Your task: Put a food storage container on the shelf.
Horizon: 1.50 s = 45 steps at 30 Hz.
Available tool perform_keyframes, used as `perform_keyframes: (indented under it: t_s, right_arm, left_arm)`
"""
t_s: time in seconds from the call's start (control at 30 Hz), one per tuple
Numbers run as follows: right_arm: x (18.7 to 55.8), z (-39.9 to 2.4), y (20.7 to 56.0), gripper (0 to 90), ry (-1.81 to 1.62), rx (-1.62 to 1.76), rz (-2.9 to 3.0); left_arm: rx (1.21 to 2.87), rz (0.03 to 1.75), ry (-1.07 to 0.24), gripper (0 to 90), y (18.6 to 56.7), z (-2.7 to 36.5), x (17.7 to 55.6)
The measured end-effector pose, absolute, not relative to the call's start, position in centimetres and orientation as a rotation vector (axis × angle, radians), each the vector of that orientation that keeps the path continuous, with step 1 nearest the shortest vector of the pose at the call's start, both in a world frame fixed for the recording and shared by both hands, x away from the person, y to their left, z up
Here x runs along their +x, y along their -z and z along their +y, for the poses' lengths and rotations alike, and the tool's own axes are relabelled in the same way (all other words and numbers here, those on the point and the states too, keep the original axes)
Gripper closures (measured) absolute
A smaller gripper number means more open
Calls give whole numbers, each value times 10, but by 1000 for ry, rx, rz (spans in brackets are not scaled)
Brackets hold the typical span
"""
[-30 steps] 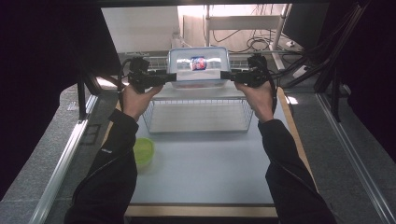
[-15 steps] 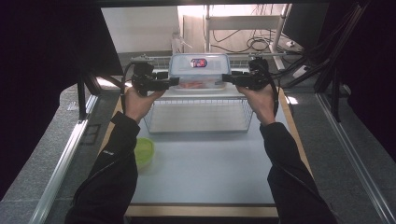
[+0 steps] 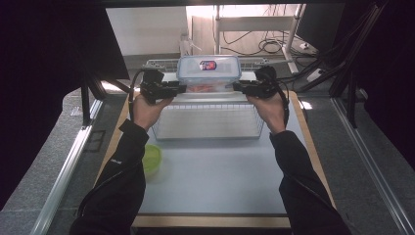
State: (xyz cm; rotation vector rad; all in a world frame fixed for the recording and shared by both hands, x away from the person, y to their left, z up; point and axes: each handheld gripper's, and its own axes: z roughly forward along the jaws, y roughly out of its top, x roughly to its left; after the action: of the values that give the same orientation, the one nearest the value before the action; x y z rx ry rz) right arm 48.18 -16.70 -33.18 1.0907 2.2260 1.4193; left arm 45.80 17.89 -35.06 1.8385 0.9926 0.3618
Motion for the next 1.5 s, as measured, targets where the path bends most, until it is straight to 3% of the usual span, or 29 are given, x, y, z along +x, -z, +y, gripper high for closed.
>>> perform_keyframes:
  t_s: [0.2, 0.73, 1.13, 1.5]
  right_arm:
    - [479, -167, 334, 629, -1423, 1100, 2221]
    - [443, -173, 338, 309, -1428, 961, 2252]
    - [406, -175, 351, 141, -1440, 862, 2267]
    - [377, -172, 375, 69, -1417, 802, 2314]
  left_arm:
    - [1819, 977, -366, 550, 354, 179, 453]
    - [1811, 827, -436, 222, 366, 179, 400]
    - [1882, 766, -428, 131, 387, 167, 354]
    - [1879, 773, -438, 78, 415, 168, 319]
